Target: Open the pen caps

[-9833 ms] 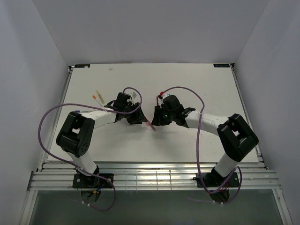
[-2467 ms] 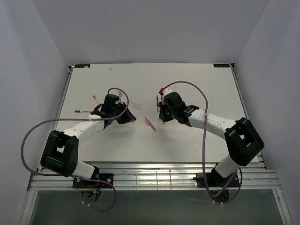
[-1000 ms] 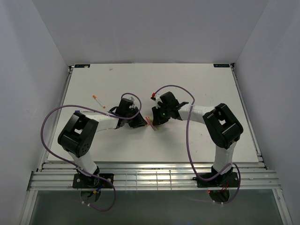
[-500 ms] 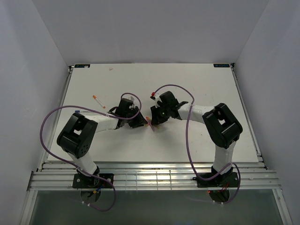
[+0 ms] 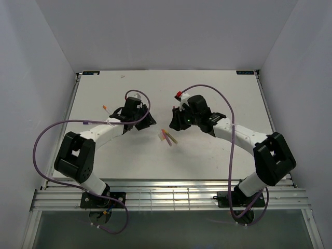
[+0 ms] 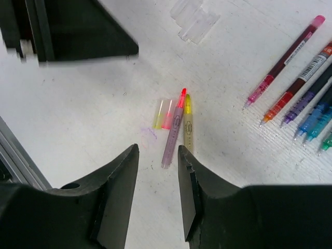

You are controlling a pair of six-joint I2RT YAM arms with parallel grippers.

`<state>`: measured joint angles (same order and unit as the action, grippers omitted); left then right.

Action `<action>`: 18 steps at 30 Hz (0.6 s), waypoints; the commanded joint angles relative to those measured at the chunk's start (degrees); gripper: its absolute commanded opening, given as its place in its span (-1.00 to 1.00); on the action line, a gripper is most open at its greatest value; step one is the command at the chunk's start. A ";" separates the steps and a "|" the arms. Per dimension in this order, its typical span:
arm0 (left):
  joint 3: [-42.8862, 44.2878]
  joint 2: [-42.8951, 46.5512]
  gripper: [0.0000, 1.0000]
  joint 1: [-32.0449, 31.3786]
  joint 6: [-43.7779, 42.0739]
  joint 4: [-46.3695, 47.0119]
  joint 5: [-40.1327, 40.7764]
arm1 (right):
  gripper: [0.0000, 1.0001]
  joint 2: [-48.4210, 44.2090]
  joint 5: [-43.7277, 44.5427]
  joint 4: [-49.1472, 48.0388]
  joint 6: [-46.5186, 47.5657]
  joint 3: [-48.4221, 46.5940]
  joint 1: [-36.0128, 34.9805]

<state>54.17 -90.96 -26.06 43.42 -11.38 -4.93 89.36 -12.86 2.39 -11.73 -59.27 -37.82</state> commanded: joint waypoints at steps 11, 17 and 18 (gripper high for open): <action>20.52 -6.24 0.13 24.56 -10.72 -14.63 9.14 | -0.12 -8.94 -4.80 -3.80 -1.28 11.80 0.29; 28.96 -14.85 0.19 30.01 -12.92 -17.18 10.38 | -0.12 -11.05 -4.63 -3.62 0.12 13.65 0.30; 29.76 -15.91 0.20 30.89 -13.18 -17.54 10.38 | -0.12 -11.31 -5.15 -3.80 0.12 14.52 0.38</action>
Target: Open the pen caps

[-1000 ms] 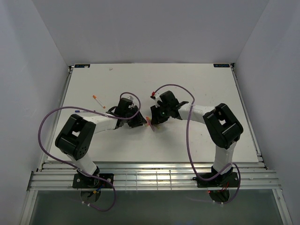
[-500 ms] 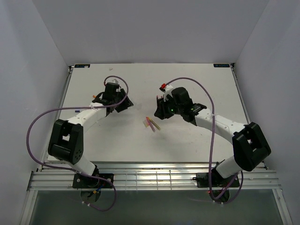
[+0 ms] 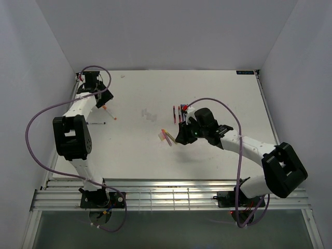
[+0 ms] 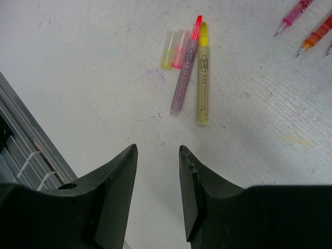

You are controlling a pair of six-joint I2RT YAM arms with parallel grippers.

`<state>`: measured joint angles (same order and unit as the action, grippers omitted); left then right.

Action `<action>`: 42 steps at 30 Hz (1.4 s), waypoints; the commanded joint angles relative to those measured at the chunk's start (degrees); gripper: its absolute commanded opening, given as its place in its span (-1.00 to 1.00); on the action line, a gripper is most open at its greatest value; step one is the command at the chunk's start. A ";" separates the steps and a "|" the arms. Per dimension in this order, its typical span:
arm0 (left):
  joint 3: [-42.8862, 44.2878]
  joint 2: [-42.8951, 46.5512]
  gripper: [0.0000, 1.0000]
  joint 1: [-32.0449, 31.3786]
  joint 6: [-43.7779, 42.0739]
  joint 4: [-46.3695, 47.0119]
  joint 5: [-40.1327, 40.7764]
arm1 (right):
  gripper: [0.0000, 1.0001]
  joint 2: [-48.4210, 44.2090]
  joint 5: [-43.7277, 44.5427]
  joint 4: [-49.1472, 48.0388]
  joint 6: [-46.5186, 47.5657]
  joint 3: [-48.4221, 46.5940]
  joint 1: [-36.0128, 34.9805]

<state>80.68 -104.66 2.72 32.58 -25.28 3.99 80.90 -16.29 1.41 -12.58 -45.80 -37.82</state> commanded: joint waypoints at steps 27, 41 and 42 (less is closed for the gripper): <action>14.68 -19.35 0.26 5.28 -5.42 -5.04 2.08 | -0.07 -4.26 -2.07 -6.94 0.10 6.51 0.47; 15.91 -22.34 -0.40 5.10 -7.44 -6.98 3.57 | -0.07 -4.61 -1.90 -7.30 -0.17 7.04 0.65; 16.08 -22.51 -0.43 5.10 -7.53 -7.15 3.48 | -0.07 -4.61 -1.81 -7.30 -0.17 7.04 0.73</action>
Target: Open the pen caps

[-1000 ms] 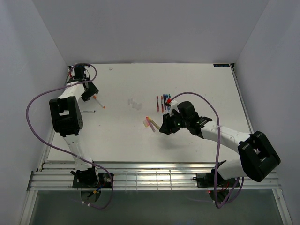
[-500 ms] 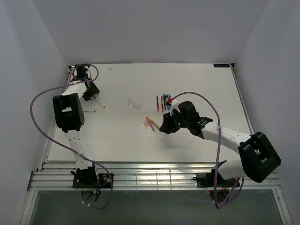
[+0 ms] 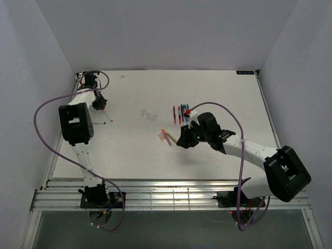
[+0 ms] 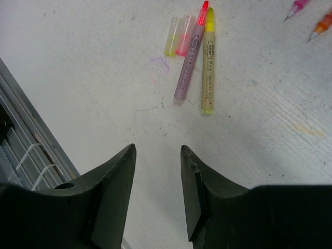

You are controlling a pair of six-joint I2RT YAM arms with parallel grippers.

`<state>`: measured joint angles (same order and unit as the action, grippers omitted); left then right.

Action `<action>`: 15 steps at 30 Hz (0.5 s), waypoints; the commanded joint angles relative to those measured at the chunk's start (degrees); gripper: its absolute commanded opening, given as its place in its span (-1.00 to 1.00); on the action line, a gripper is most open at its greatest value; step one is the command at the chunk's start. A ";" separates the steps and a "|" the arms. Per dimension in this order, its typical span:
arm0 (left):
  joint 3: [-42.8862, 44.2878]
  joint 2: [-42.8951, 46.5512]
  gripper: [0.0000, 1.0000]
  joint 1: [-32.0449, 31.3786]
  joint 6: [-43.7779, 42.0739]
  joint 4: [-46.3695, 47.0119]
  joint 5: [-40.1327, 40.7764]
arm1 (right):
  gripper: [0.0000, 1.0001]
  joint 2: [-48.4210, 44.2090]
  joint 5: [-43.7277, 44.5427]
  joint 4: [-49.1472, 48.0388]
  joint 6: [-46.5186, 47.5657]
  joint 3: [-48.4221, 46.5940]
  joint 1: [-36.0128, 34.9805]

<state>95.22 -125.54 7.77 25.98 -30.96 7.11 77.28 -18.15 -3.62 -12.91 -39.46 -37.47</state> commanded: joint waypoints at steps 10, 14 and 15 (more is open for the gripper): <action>2.43 0.81 -1.00 -0.03 0.12 -2.35 -3.33 | -0.08 -3.62 0.13 -1.39 -2.30 1.76 0.38; -1.33 7.04 -1.00 -0.04 1.97 -1.56 -10.43 | -0.07 -5.46 0.22 -1.04 -4.84 1.58 0.38; -2.66 10.63 -1.00 -0.04 2.41 -0.95 -14.37 | -0.07 -5.82 0.14 -1.04 -6.24 1.58 0.38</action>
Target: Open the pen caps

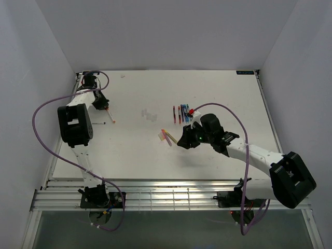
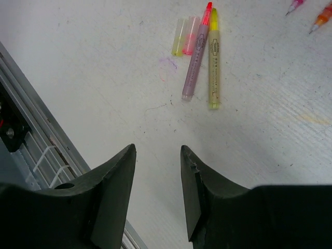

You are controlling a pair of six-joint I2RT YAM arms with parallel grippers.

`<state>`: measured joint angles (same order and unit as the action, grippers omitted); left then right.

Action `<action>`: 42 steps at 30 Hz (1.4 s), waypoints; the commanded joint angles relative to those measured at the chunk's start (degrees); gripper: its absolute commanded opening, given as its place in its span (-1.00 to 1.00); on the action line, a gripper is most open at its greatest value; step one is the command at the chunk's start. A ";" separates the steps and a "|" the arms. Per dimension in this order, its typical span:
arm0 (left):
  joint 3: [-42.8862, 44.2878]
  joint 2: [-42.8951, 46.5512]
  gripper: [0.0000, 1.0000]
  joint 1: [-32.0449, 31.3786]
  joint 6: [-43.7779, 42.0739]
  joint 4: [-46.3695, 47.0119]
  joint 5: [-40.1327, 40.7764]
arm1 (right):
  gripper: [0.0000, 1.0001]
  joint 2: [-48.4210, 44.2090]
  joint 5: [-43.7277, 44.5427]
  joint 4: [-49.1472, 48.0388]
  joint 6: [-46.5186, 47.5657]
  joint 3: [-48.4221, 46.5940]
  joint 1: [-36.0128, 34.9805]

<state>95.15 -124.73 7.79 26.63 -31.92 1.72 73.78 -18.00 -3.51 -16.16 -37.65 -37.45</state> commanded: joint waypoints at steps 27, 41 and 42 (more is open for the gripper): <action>-52.78 63.89 -1.00 -24.93 16.08 24.54 -28.35 | 0.11 12.44 -8.81 -38.41 -30.86 -7.35 -15.36; -54.19 69.18 -1.00 -25.37 18.98 22.69 -28.61 | 0.08 16.22 -4.68 -37.18 -30.59 -10.07 -17.30; -54.28 69.27 -1.00 -25.37 19.24 22.61 -28.96 | 0.02 16.57 -4.68 -37.36 -30.68 -10.16 -17.22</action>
<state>40.86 -57.10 -17.15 44.91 -8.99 -26.35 89.73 -24.27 -38.11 -46.98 -45.12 -54.41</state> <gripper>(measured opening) 0.200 0.527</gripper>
